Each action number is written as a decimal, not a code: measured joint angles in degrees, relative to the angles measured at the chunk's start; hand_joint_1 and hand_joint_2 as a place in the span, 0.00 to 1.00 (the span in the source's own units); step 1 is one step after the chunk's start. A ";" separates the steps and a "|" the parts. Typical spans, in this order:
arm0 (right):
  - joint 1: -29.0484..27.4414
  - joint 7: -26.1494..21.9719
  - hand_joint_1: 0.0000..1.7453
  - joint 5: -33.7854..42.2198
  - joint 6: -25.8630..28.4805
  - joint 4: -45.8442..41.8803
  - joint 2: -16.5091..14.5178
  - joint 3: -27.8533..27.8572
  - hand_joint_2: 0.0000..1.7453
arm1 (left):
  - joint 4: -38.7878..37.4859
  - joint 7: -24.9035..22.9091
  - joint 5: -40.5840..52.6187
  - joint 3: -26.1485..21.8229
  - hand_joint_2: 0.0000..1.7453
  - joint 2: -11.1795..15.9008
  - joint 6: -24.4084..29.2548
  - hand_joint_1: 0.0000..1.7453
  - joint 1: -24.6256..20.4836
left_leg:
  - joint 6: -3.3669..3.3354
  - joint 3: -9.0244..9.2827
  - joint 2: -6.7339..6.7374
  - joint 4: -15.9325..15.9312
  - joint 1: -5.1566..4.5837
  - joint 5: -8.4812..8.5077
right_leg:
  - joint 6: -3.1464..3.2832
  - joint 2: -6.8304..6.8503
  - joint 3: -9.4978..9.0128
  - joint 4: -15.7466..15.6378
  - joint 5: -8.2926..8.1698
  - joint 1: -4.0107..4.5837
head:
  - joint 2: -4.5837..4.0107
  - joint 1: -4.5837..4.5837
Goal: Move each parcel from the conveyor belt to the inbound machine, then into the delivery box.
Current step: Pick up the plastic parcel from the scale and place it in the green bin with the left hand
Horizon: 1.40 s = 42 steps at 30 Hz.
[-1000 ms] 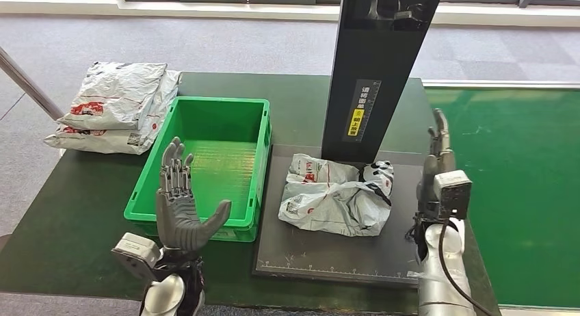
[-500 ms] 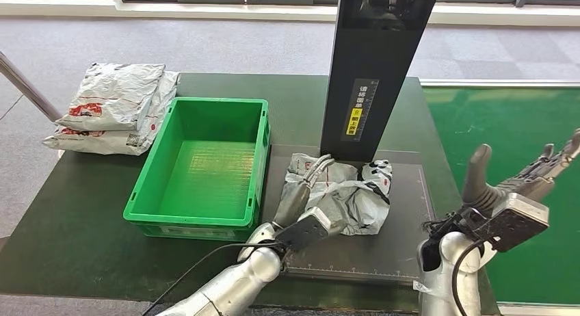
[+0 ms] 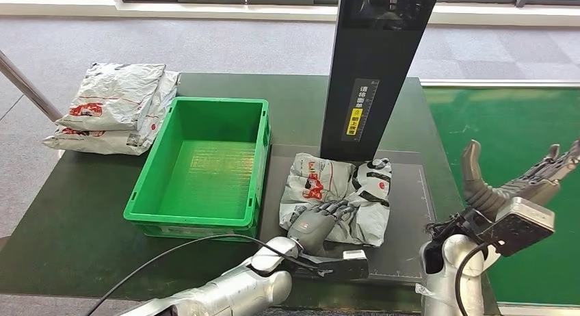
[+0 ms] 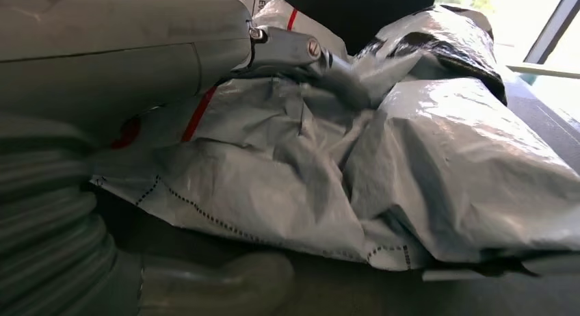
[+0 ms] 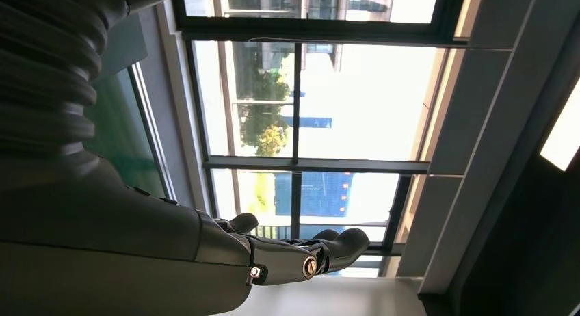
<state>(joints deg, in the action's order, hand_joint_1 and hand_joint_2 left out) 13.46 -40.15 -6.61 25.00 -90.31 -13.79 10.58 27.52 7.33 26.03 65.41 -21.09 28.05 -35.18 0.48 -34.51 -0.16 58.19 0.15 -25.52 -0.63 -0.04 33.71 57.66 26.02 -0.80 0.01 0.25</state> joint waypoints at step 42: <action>-2.50 0.00 0.00 0.87 -0.10 -0.22 1.44 0.07 1.00 | 50.59 27.26 27.47 -49.03 1.00 1.26 12.21 1.00 17.51 | 0.04 -0.06 0.15 -0.04 0.04 -0.01 | 0.00 -0.11 0.07 0.04 0.01 0.04 | -0.01 0.00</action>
<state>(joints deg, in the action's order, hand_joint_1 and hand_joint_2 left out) 10.96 -40.15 -5.74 24.90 -90.53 -12.35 10.64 78.11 34.59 53.49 16.38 -19.83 40.26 -17.67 0.52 -34.57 -0.02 58.15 0.19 -25.53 -0.62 -0.15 33.79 57.70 26.03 -0.76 0.01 0.25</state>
